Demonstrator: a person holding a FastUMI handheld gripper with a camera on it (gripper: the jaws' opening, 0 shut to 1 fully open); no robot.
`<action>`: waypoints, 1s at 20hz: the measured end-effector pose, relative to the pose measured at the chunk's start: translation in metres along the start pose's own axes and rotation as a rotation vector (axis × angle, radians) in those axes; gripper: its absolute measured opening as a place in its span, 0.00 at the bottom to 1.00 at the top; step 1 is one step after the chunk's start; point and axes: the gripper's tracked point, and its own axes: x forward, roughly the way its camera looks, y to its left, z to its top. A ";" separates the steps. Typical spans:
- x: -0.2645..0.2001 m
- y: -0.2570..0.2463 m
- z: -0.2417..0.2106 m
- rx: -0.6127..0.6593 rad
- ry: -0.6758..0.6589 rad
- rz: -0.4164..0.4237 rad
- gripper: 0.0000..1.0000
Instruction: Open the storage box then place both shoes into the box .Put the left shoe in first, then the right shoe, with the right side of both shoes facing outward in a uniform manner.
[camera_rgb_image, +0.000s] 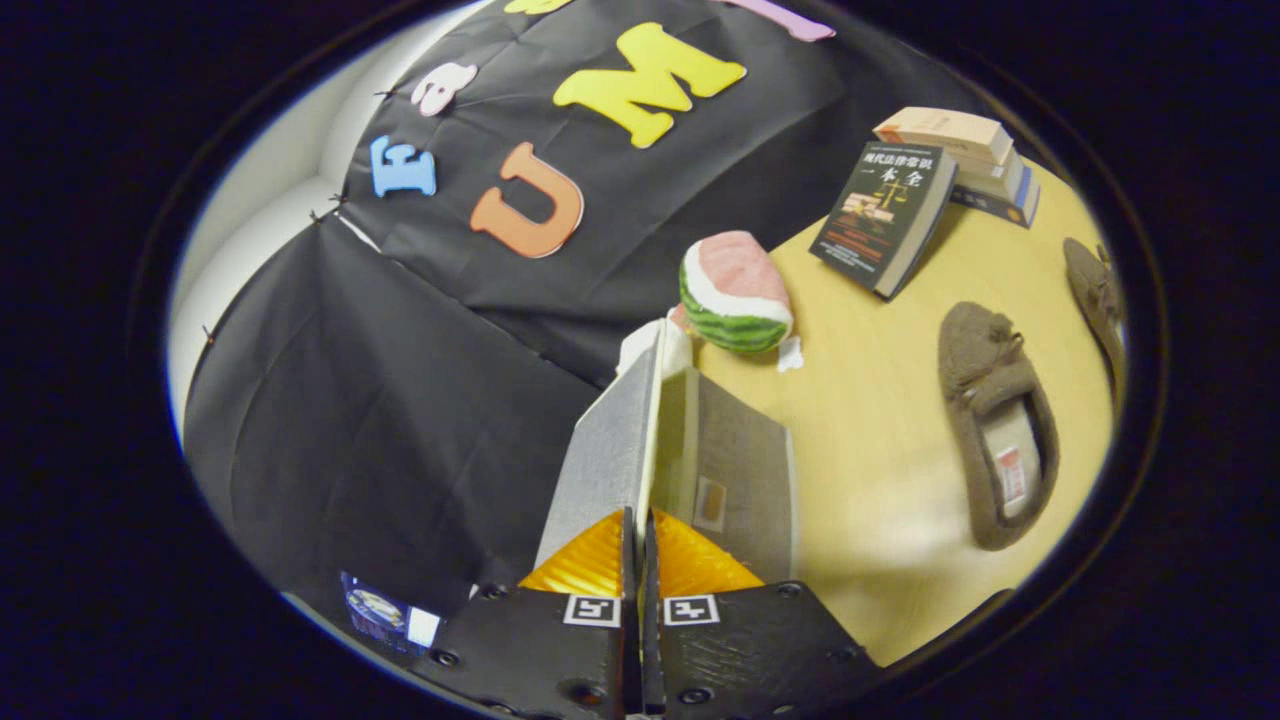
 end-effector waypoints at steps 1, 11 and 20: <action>0.000 0.003 0.002 -0.001 0.003 -0.002 0.01; -0.003 0.152 0.026 -0.246 -0.022 0.134 0.00; 0.074 0.264 -0.027 -0.513 0.037 0.156 0.13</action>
